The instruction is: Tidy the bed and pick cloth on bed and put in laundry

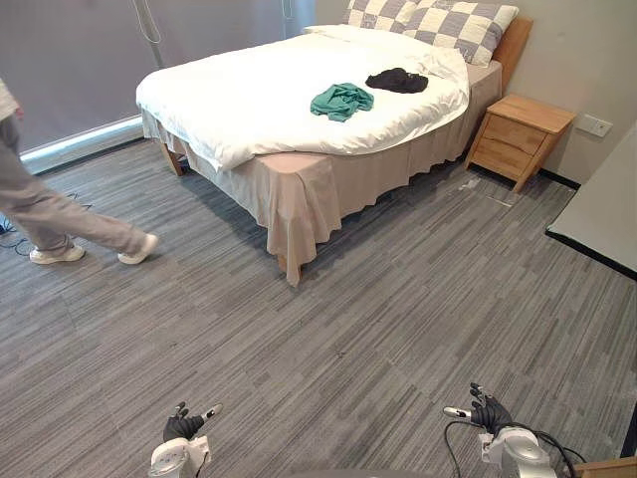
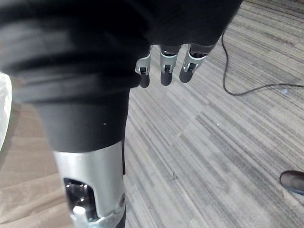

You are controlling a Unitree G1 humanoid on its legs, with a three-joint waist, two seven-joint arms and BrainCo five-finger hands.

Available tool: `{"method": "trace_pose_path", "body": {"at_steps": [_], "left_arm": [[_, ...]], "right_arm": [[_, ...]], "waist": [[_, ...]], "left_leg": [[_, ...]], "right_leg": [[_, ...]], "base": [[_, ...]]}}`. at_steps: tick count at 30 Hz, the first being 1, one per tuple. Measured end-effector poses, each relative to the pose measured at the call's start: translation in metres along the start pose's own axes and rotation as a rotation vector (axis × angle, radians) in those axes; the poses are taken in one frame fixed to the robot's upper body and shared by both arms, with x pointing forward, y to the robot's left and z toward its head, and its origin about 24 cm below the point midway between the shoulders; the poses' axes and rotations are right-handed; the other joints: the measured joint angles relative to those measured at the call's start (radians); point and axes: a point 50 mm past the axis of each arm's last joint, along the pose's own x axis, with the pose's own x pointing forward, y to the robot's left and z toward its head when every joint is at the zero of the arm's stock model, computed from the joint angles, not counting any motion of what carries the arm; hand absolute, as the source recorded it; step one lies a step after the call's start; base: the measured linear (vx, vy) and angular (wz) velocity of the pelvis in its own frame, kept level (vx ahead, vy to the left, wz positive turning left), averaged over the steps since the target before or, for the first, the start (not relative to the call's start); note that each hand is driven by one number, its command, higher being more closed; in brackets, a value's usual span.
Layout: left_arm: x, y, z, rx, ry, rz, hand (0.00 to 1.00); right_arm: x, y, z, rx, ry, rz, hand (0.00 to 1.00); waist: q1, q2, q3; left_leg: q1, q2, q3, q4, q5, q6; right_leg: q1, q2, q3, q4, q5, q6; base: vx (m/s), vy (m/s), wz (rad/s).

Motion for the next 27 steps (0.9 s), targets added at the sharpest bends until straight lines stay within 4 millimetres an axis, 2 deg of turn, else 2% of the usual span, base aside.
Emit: {"method": "trace_pose_path", "body": {"at_steps": [2,3,4,5,6,7,8,9,10,11,12,14,15,17,18,19,20,21,22,23,24,25,26,27], "left_arm": [[0.001,-0.002,0.002,0.018,-0.007,-0.005,0.0],[0.002,-0.005,0.007,0.041,-0.019,-0.014,0.0],[0.004,-0.007,0.011,0.062,-0.025,-0.019,0.0],[0.007,-0.006,0.021,0.096,-0.049,-0.021,0.0],[0.01,-0.003,0.03,0.114,-0.069,-0.014,0.0],[0.011,0.002,0.036,0.123,-0.082,0.0,0.0],[0.012,0.007,0.038,0.129,-0.088,0.013,0.0],[0.011,0.016,0.034,0.137,-0.076,0.029,0.0],[0.01,0.021,0.031,0.137,-0.07,0.037,0.0],[0.009,0.025,0.029,0.141,-0.064,0.039,0.0],[0.009,0.028,0.029,0.144,-0.064,0.036,0.0],[0.01,0.032,0.032,0.159,-0.07,0.029,0.0],[0.009,0.033,0.03,0.16,-0.066,0.024,0.0],[0.006,0.037,0.024,0.167,-0.061,0.027,0.0],[0.005,0.036,0.022,0.157,-0.063,0.028,0.0],[0.003,0.025,0.015,0.112,-0.058,0.012,0.0],[0.001,0.025,0.009,0.095,-0.047,0.014,0.0],[0.0,0.016,0.005,0.055,-0.049,-0.004,0.0],[-0.002,0.005,0.0,0.033,-0.044,-0.024,0.0],[-0.004,0.002,-0.004,0.025,-0.041,-0.03,0.0],[-0.005,-0.001,-0.006,0.016,-0.042,-0.037,0.0],[-0.005,-0.003,-0.005,0.012,-0.057,-0.045,0.0],[-0.005,-0.003,-0.003,0.009,-0.063,-0.046,0.0],[-0.005,-0.002,-0.003,-0.008,-0.07,-0.043,0.0]], "right_arm": [[0.001,-0.008,0.005,-0.017,-0.012,-0.017,0.0],[0.001,-0.01,0.008,-0.03,-0.015,-0.02,0.0],[0.002,-0.009,0.01,-0.041,-0.018,-0.013,0.0],[0.005,-0.004,0.014,-0.058,-0.026,0.006,0.0],[0.006,0.001,0.015,-0.06,-0.026,0.018,0.0],[0.006,0.005,0.012,-0.053,-0.02,0.025,0.0],[0.005,0.006,0.008,-0.049,-0.012,0.026,0.0],[0.003,0.006,0.004,-0.046,-0.004,0.024,0.0],[0.002,0.005,0.003,-0.043,-0.008,0.021,0.0],[0.002,0.003,0.003,-0.032,-0.014,0.018,0.0],[0.001,0.002,0.004,-0.019,-0.022,0.02,0.0],[0.0,0.001,0.002,0.006,-0.019,0.025,0.0],[-0.003,0.001,-0.004,0.008,0.002,0.029,0.0],[-0.005,0.002,-0.008,0.007,0.005,0.031,0.0],[-0.006,0.002,-0.008,0.008,0.003,0.029,0.0],[-0.007,-0.002,-0.002,0.002,-0.028,0.025,0.0],[-0.006,-0.002,0.002,-0.001,-0.041,0.028,0.0],[-0.004,-0.002,0.009,-0.006,-0.059,0.037,0.0],[-0.001,0.0,0.018,-0.019,-0.091,0.051,0.0],[-0.001,0.001,0.022,-0.027,-0.107,0.056,0.0],[0.0,0.002,0.025,-0.033,-0.117,0.062,0.0],[0.004,0.009,0.029,-0.044,-0.124,0.088,0.0],[0.005,0.012,0.027,-0.059,-0.111,0.103,0.0],[0.004,0.014,0.018,-0.082,-0.082,0.125,0.0]], "waist": [[0.0,-0.007,0.029],[-0.004,-0.014,0.052],[-0.005,-0.021,0.068],[-0.008,-0.029,0.105],[-0.012,-0.042,0.154],[-0.013,-0.05,0.181],[-0.013,-0.054,0.197],[-0.013,-0.057,0.201],[-0.013,-0.058,0.201],[-0.013,-0.057,0.201],[-0.014,-0.06,0.2],[-0.02,-0.08,0.201],[-0.018,-0.089,0.202],[-0.018,-0.094,0.195],[-0.017,-0.088,0.183],[-0.034,-0.025,0.132],[-0.038,-0.025,0.113],[-0.034,-0.009,0.111],[-0.013,0.022,0.097],[-0.004,0.029,0.099],[0.006,0.021,0.106],[0.007,0.013,0.116],[0.008,0.014,0.12],[0.017,-0.004,0.132]], "left_leg": [[0.0,-0.011,-0.016,0.01,-0.022,0.02],[-0.007,-0.011,-0.028,0.04,-0.044,0.028],[-0.025,-0.009,-0.029,0.078,-0.055,0.034],[-0.051,0.003,-0.037,0.159,-0.08,0.04],[-0.053,0.022,-0.044,0.215,-0.105,0.045],[-0.047,0.042,-0.046,0.242,-0.119,0.045],[-0.029,0.047,-0.047,0.246,-0.121,0.043],[-0.015,0.063,-0.048,0.237,-0.129,0.031],[-0.009,0.077,-0.047,0.237,-0.133,0.022],[0.003,0.091,-0.045,0.221,-0.132,0.003],[0.01,0.096,-0.044,0.211,-0.132,-0.01],[0.039,0.098,-0.032,0.208,-0.144,-0.041],[0.076,0.101,-0.019,0.211,-0.163,-0.072],[0.131,0.109,-0.006,0.213,-0.194,-0.109],[0.163,0.127,0.008,0.219,-0.215,-0.133],[0.17,0.185,0.022,0.191,-0.242,-0.032],[0.177,0.183,0.009,0.207,-0.23,0.051],[0.118,0.236,-0.026,0.39,-0.151,0.157],[0.0,0.319,-0.106,0.625,0.032,0.178],[-0.06,0.329,-0.181,0.723,0.086,0.138],[-0.115,0.319,-0.246,0.812,0.075,0.069],[-0.25,0.273,-0.328,0.998,0.002,-0.023],[-0.298,0.245,-0.334,1.043,-0.033,-0.037],[-0.338,0.213,-0.287,1.023,-0.072,-0.015]], "right_leg": [[-0.065,-0.027,0.004,0.162,-0.086,0.017],[-0.144,-0.052,0.013,0.339,-0.129,0.031],[-0.202,-0.073,0.022,0.462,-0.139,0.048],[-0.294,-0.106,0.033,0.644,-0.122,0.075],[-0.34,-0.124,0.042,0.758,-0.091,0.122],[-0.351,-0.129,0.039,0.814,-0.08,0.136],[-0.349,-0.137,0.029,0.826,-0.11,0.128],[-0.343,-0.131,0.026,0.769,-0.144,0.137],[-0.343,-0.122,0.027,0.694,-0.15,0.139],[-0.343,-0.108,0.028,0.54,-0.122,0.132],[-0.345,-0.106,0.028,0.401,-0.067,0.13],[-0.347,-0.126,0.034,0.178,0.049,0.117],[-0.348,-0.147,0.033,0.139,0.065,0.105],[-0.348,-0.173,0.018,0.168,0.063,0.086],[-0.368,-0.184,-0.011,0.231,0.093,0.051],[-0.442,-0.157,-0.078,0.407,0.095,-0.012],[-0.454,-0.149,-0.083,0.445,0.052,-0.04],[-0.456,-0.107,-0.084,0.476,-0.023,-0.056],[-0.412,-0.045,-0.076,0.405,-0.044,-0.058],[-0.378,-0.02,-0.067,0.362,-0.045,-0.06],[-0.353,-0.002,-0.053,0.33,-0.045,-0.061],[-0.269,0.027,-0.011,0.259,-0.045,-0.069],[-0.215,0.036,0.003,0.221,-0.044,-0.074],[-0.108,0.053,0.015,0.16,-0.043,-0.08]], "base": [[0.0,0.037,-0.02],[-0.02,0.036,0.0],[-0.05,0.019,0.08],[-0.06,0.005,0.2],[-0.08,0.001,0.24],[-0.02,0.004,0.14],[0.0,0.0,0.0],[0.06,-0.001,-0.1],[0.08,-0.037,-0.15],[0.13,-0.075,-0.13],[0.14,-0.092,-0.07],[0.2,-0.184,-0.02],[0.22,-0.236,-0.11],[0.24,-0.248,-0.19],[0.52,-0.423,-0.16],[0.55,-0.429,-0.07],[0.63,-0.447,-0.25],[0.68,-0.481,-0.72],[0.56,-0.406,-0.97],[0.56,-0.346,-0.89],[0.47,-0.193,-0.74],[0.7,-0.263,-0.66],[0.71,-0.236,-0.78],[0.61,-0.191,-0.6]]}}
